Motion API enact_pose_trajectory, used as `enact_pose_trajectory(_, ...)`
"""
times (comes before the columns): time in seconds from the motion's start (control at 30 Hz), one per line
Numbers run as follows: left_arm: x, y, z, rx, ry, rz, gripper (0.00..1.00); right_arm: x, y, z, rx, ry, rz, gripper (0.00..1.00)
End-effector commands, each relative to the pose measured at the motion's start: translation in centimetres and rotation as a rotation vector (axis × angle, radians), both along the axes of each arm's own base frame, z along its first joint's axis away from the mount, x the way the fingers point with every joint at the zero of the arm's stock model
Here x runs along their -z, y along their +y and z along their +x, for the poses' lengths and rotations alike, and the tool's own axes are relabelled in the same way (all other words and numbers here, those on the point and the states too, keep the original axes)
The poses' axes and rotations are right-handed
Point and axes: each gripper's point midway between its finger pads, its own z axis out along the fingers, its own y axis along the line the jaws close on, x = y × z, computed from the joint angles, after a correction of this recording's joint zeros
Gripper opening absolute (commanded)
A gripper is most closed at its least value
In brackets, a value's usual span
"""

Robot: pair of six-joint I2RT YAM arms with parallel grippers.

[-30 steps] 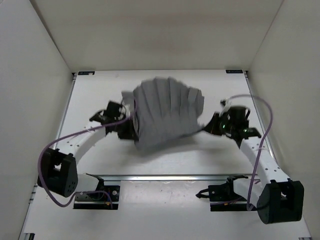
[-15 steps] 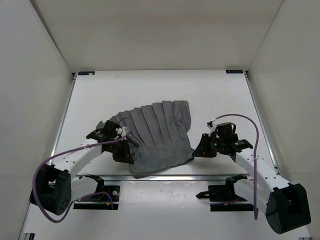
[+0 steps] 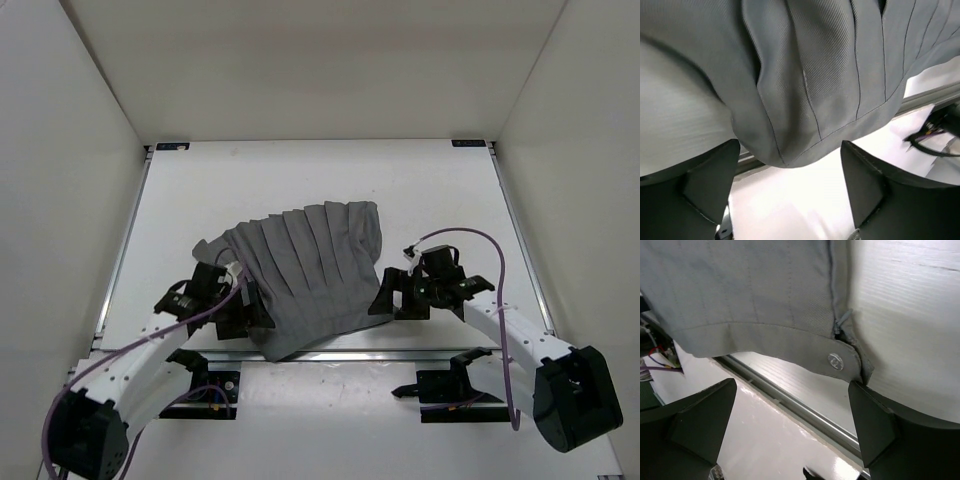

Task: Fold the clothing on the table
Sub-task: Flatten the skirt out

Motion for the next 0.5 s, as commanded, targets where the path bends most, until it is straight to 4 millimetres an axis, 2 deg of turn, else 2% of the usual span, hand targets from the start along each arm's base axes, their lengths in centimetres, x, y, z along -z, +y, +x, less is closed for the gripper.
enact_pose_trajectory(0.0, 0.1, 0.2, 0.2, -0.121, -0.038, -0.030, 0.94, 0.4, -0.3, 1.2, 0.021, -0.024, -0.041, 0.92)
enact_pose_trajectory(0.03, -0.4, -0.1, 0.2, -0.145, -0.054, -0.063, 0.94, 0.7, -0.5, 1.2, 0.025, -0.016, -0.053, 0.92)
enact_pose_trajectory(0.1, 0.7, -0.2, -0.5, -0.173, -0.040, -0.082, 0.94, 1.1, -1.0, 1.3, 0.026, -0.014, -0.081, 0.92)
enact_pose_trajectory(0.23, 1.5, -1.0, -1.4, -0.204, -0.026, -0.149, 0.90, 2.4, -1.5, 1.1, 0.020, 0.017, -0.112, 0.90)
enact_pose_trajectory(0.47, 1.6, -1.3, -0.9, -0.207, -0.052, -0.153, 0.82, 2.1, -1.2, 3.0, 0.013, -0.053, -0.124, 0.82)
